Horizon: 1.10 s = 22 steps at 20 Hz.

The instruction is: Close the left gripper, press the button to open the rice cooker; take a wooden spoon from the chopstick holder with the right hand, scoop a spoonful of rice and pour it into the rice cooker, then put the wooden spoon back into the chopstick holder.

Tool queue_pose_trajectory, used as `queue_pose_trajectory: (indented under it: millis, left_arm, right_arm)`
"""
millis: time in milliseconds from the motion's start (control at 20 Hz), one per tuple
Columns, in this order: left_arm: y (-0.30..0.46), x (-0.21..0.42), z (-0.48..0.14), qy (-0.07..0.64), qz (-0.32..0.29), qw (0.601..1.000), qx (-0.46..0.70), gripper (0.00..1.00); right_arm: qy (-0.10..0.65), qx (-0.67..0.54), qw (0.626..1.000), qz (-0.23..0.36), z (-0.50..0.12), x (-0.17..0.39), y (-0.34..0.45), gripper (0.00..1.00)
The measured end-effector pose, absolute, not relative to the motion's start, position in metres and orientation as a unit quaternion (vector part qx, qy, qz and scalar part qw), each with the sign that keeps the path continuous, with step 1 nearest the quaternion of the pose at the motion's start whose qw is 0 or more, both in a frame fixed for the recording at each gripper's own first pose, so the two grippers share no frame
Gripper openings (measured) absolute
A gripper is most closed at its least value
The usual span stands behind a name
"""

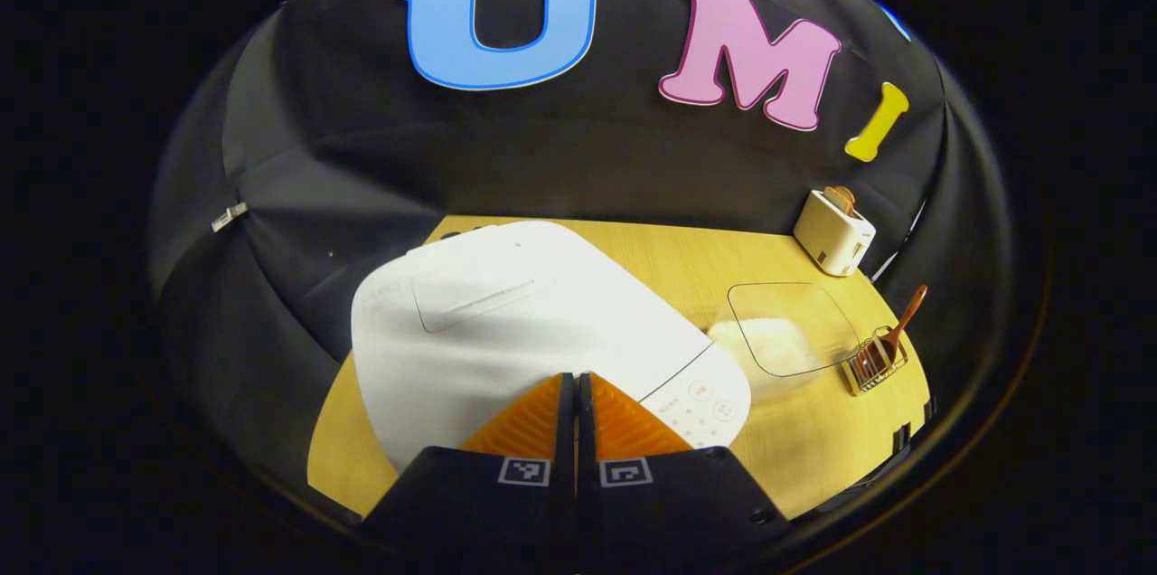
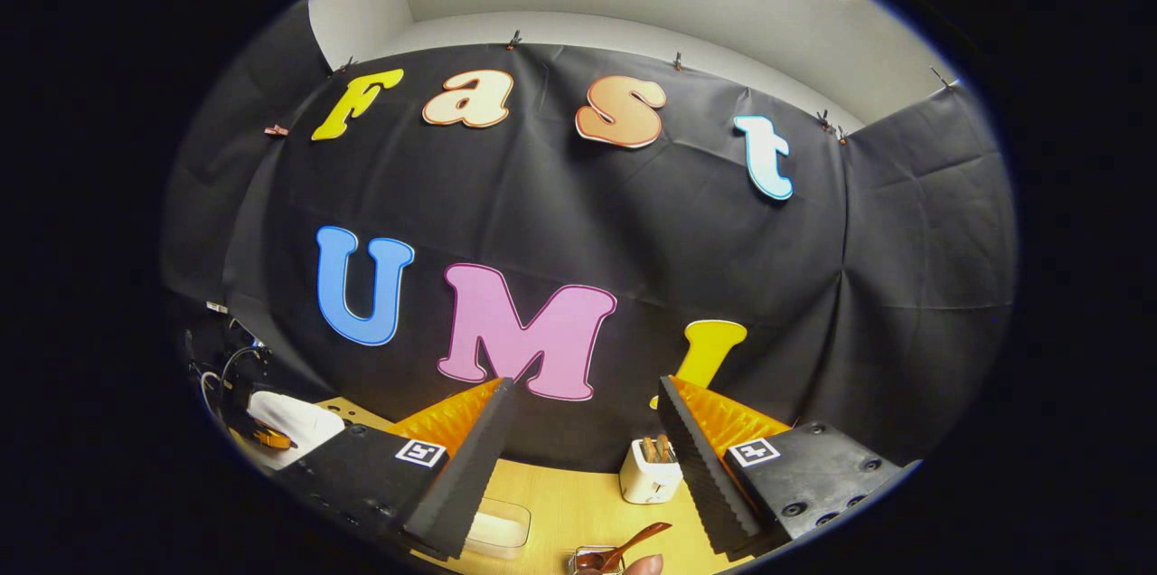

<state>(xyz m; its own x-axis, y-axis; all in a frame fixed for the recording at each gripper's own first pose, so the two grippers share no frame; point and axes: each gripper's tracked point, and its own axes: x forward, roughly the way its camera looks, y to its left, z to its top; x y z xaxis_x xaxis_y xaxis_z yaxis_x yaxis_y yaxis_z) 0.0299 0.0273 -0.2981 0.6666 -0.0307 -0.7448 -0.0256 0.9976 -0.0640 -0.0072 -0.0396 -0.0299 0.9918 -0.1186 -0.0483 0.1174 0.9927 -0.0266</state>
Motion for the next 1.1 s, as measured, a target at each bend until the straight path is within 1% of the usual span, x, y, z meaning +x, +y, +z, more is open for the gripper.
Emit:
queue_pose_trajectory:
  millis: [100, 200, 300, 400, 450, 500, 550, 850, 1100]
  left_arm:
    - [0.028, 0.030, -0.299, 0.418, -0.007, 0.906, -0.069, 0.06]
    - [0.029, 0.029, -0.297, 0.423, -0.022, 0.902, -0.077, 0.06]
    - [0.030, 0.030, -0.299, 0.427, -0.035, 0.902, -0.049, 0.06]
    - [0.030, 0.034, -0.291, 0.427, -0.031, 0.903, -0.032, 0.06]
    - [0.030, 0.039, -0.283, 0.417, -0.030, 0.908, -0.027, 0.06]
    - [0.031, 0.044, -0.270, 0.402, -0.029, 0.915, -0.023, 0.02]
    - [0.032, 0.049, -0.258, 0.386, -0.028, 0.922, -0.020, 0.06]
    - [0.057, 0.082, -0.180, 0.296, -0.006, 0.955, -0.015, 0.06]
    - [0.081, 0.103, -0.135, 0.219, 0.018, 0.976, -0.011, 0.06]
  right_arm:
    - [0.023, -0.013, 0.998, -0.059, -0.030, -0.009, -0.039, 0.97]
    - [0.020, -0.012, 0.998, -0.056, -0.027, -0.008, -0.037, 0.97]
    - [0.017, -0.010, 0.998, -0.054, -0.026, -0.008, -0.036, 0.97]
    - [0.013, -0.008, 0.999, -0.051, -0.024, -0.008, -0.033, 0.97]
    - [0.012, -0.010, 0.999, -0.050, -0.023, -0.009, -0.032, 0.97]
    - [0.012, -0.013, 0.999, -0.051, -0.023, -0.010, -0.034, 0.97]
    - [0.012, -0.015, 0.998, -0.052, -0.023, -0.011, -0.035, 0.97]
    - [0.018, -0.012, 0.998, -0.056, -0.028, -0.014, -0.040, 0.97]
    - [0.024, -0.002, 0.998, -0.055, -0.034, -0.018, -0.044, 0.97]
